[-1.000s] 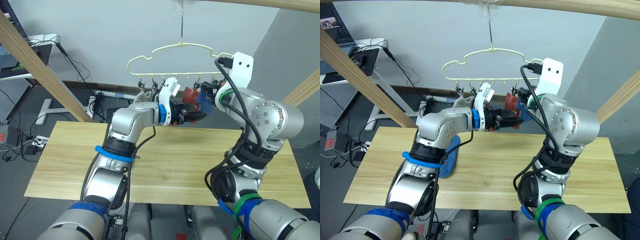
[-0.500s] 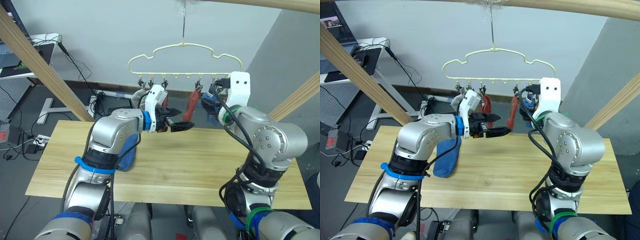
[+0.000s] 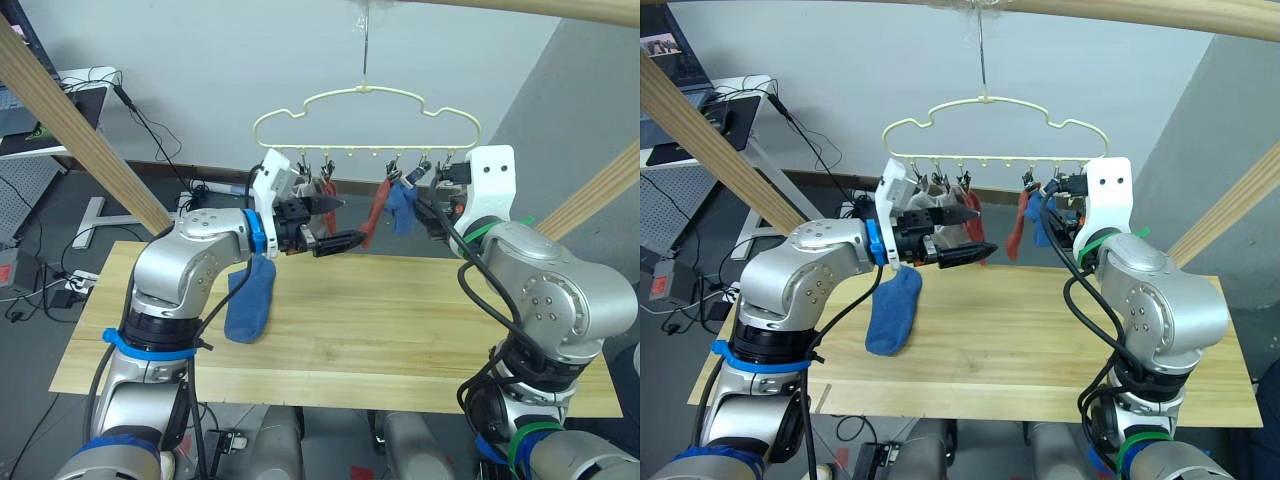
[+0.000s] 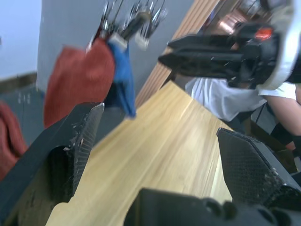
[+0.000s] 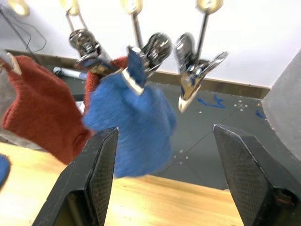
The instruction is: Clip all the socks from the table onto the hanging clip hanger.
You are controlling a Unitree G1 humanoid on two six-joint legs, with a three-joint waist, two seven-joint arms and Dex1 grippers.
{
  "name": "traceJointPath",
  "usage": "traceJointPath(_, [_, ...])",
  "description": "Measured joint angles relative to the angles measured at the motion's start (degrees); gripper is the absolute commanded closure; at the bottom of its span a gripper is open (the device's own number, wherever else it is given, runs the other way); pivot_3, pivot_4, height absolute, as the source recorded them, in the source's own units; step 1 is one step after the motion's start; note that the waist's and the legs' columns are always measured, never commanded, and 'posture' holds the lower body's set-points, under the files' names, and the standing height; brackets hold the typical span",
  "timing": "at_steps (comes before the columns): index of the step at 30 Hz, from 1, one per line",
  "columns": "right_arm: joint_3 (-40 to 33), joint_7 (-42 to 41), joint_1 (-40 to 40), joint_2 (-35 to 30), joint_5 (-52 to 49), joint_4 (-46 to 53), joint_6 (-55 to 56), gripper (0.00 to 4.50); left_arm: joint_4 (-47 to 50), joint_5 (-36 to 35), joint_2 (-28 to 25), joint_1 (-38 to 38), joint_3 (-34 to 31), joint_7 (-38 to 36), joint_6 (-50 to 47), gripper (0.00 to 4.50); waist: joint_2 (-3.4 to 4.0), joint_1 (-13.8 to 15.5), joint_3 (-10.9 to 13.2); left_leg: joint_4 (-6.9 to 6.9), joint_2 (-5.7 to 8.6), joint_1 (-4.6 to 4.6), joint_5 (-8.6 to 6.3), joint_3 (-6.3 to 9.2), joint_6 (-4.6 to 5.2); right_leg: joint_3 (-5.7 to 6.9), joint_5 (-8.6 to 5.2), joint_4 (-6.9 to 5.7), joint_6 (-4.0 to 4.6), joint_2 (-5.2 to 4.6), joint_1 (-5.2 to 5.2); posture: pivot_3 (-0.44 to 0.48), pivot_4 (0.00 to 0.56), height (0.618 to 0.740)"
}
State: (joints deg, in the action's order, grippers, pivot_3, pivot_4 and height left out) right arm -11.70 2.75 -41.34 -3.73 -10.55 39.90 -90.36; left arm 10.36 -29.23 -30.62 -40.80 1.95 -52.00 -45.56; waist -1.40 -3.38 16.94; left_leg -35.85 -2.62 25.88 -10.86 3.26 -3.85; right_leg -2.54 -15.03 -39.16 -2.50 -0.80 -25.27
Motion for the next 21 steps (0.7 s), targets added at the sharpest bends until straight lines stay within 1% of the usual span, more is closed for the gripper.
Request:
traceJointPath(5, [-0.67, 3.11, 2.11, 4.03, 3.04, 0.00, 3.87, 1.19, 0.53, -1.07, -2.03, -0.25, -1.07, -1.71, 1.22, 0.05, 0.00, 0.01, 0.00, -0.01, 0.00, 0.00, 0.00, -0.01, 0.00, 0.00, 0.00, 0.03, 0.00, 0.00, 0.01, -0.048, 0.274, 0.740])
traceJointPath(9, [-0.35, 4.07, 2.83, 5.46, 4.42, -0.01, 5.28, 1.19, 0.42, -2.16, -4.13, -1.05, -1.95, -3.12, 1.21, 0.05, 0.00, 0.00, 0.00, -0.01, -0.01, 0.00, 0.00, -0.01, 0.00, 0.00, 0.00, 0.02, 0.00, 0.00, 0.00, -0.041, 0.272, 0.740])
traceJointPath(10, [-0.29, 4.69, 3.42, 6.19, 4.93, -0.02, 6.07, 1.53, 0.23, -2.44, -5.09, -1.62, -2.37, -3.83, 1.13, 0.00, 0.00, 0.00, 0.00, -0.01, -0.01, 0.00, 0.00, -0.01, 0.00, 0.00, 0.00, 0.02, 0.00, 0.00, 0.01, -0.041, 0.272, 0.740])
traceJointPath(11, [-0.26, 4.91, 3.79, 6.35, 4.98, -0.05, 6.20, 1.54, 0.10, -2.45, -5.42, -2.00, -2.46, -3.86, 1.13, 0.00, 0.00, 0.00, 0.00, -0.01, -0.01, 0.00, 0.00, -0.01, 0.00, 0.00, 0.00, 0.02, 0.00, 0.00, 0.01, -0.040, 0.272, 0.740])
traceJointPath(12, [-0.24, 5.13, 3.89, 6.65, 5.27, -0.31, 6.41, 1.72, -0.01, -2.46, -5.68, -2.32, -2.59, -3.89, 1.13, 0.00, 0.00, 0.00, 0.00, -0.02, -0.01, 0.00, 0.00, -0.01, 0.00, 0.00, 0.00, 0.03, 0.00, 0.00, 0.01, -0.040, 0.272, 0.740])
traceJointPath(13, [-0.24, 5.30, 3.88, 7.05, 5.43, -0.46, 6.80, 2.03, -0.10, -2.47, -5.74, -2.43, -2.66, -3.90, 1.14, 0.00, 0.00, 0.01, 0.00, -0.02, -0.01, 0.00, 0.00, -0.02, 0.00, -0.01, 0.00, 0.03, 0.00, 0.00, 0.01, -0.037, 0.274, 0.740])
traceJointPath(14, [-0.15, 5.54, 3.88, 7.36, 5.49, -0.67, 7.30, 2.47, -0.23, -2.52, -5.74, -2.45, -2.65, -3.93, 1.13, 0.00, 0.00, 0.02, 0.00, -0.02, -0.01, 0.00, 0.00, -0.02, 0.00, -0.01, 0.00, 0.03, 0.00, 0.00, 0.01, -0.036, 0.274, 0.740])
traceJointPath(15, [-0.10, 5.65, 3.88, 7.45, 5.52, -0.76, 7.42, 2.70, -0.34, -2.55, -5.74, -2.44, -2.65, -3.94, 1.13, 0.00, 0.00, 0.02, 0.00, -0.02, -0.01, 0.00, 0.00, -0.02, 0.00, -0.01, 0.00, 0.03, 0.00, 0.00, 0.01, -0.036, 0.274, 0.740])
traceJointPath(21, [-0.13, 6.06, 3.27, 8.40, 6.06, -2.92, 8.57, 2.70, -0.47, -3.41, -6.65, -2.45, -2.65, -4.93, 1.14, 0.00, 0.00, 0.00, 0.00, -0.02, -0.01, 0.00, 0.00, -0.02, 0.00, 0.00, 0.01, 0.02, 0.01, 0.00, 0.01, -0.028, 0.274, 0.740])
